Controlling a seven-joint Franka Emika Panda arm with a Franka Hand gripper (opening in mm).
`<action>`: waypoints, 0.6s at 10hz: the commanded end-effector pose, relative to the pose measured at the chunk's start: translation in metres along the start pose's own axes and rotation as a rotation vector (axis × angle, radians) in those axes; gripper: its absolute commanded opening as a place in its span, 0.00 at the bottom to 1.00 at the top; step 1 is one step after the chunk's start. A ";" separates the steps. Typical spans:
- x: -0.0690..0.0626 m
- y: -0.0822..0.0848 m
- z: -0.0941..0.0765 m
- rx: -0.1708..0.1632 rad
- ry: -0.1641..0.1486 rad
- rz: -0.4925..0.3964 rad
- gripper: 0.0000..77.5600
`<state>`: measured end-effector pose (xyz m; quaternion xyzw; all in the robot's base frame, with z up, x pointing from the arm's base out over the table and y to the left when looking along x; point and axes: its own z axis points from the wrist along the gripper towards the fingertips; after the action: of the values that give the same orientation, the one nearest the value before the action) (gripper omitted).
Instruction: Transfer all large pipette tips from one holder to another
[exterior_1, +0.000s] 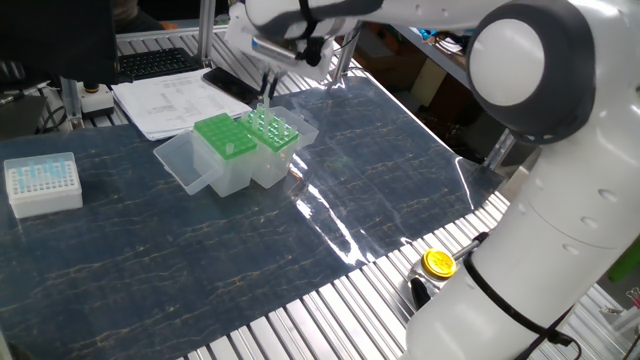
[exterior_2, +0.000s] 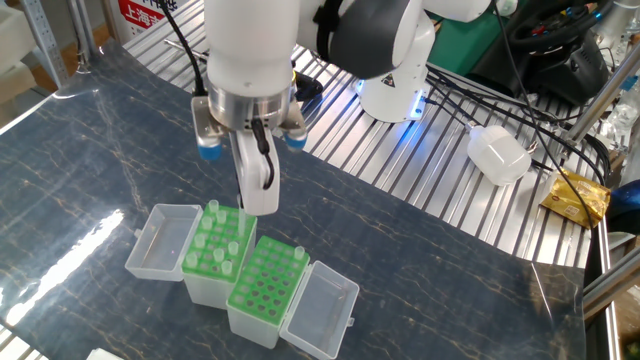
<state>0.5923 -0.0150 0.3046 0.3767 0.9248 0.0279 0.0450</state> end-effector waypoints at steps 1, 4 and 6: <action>-0.006 0.001 -0.019 0.003 0.008 -0.006 0.01; -0.009 0.004 -0.030 0.008 0.015 0.003 0.01; -0.008 0.006 -0.035 0.013 0.019 0.011 0.01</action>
<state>0.5972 -0.0193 0.3334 0.3770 0.9251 0.0267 0.0362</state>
